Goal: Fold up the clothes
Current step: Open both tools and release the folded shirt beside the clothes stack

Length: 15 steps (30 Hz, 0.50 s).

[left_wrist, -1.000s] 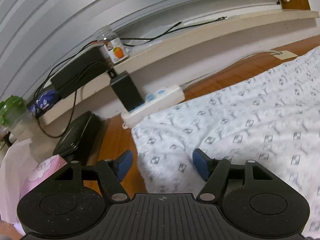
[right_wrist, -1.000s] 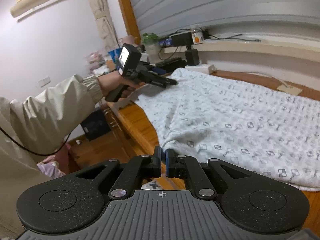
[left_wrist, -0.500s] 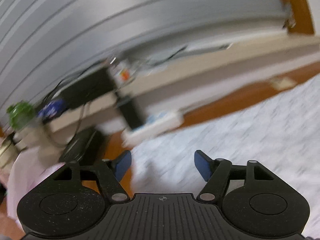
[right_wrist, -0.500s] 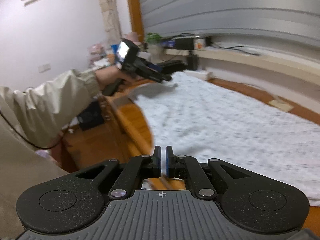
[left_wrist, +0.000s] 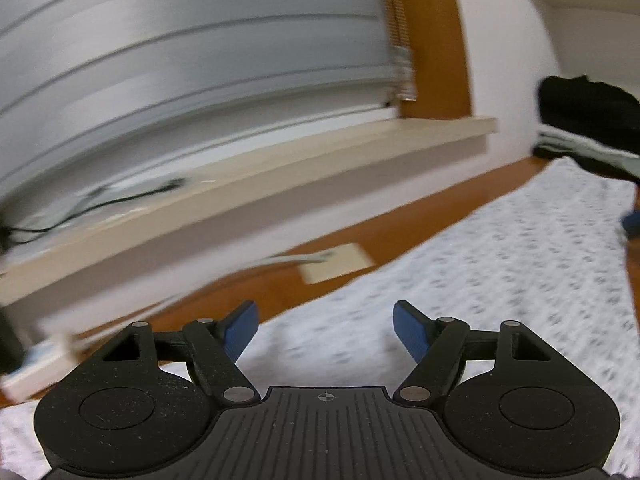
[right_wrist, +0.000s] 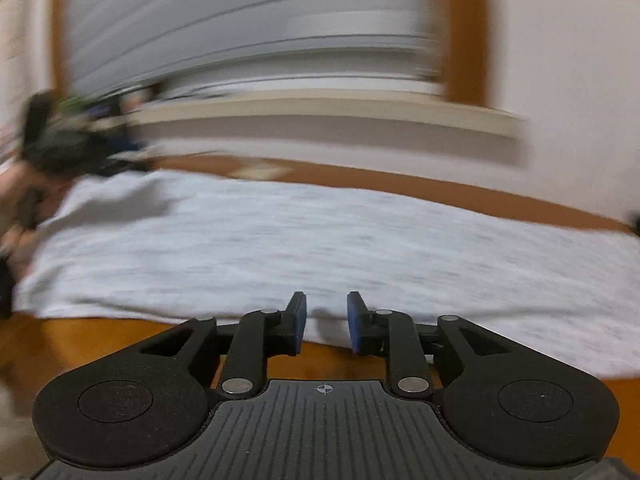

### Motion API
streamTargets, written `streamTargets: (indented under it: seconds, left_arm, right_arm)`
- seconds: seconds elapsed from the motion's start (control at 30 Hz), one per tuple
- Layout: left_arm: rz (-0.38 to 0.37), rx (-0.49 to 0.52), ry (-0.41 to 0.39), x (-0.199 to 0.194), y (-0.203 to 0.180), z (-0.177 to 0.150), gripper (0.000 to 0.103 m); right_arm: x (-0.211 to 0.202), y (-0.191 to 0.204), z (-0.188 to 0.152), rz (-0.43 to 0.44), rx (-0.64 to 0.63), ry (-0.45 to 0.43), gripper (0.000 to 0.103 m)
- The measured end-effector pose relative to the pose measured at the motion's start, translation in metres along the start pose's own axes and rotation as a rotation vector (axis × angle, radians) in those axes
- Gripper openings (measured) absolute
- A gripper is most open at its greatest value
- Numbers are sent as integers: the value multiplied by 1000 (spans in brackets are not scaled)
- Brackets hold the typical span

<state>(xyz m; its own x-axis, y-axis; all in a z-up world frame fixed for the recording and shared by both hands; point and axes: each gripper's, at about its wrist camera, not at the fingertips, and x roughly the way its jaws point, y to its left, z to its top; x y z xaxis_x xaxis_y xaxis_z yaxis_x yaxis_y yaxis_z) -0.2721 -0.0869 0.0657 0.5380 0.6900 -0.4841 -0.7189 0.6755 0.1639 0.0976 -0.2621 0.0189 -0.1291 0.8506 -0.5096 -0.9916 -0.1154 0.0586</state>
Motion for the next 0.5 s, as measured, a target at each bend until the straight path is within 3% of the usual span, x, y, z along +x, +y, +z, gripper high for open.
streamTargets:
  seconds: [0.2, 0.3, 0.5]
  left_arm:
    - [-84, 16, 22, 18, -22, -10, 78]
    - [-88, 16, 60, 25, -24, -15, 78]
    - [-83, 57, 88, 30, -30, -18, 78]
  right_arm:
    - [-18, -109, -16, -244, 234, -32, 31]
    - [-26, -156, -23, -331, 344, -37, 37]
    - [-28, -201, -26, -436, 480, -57, 41]
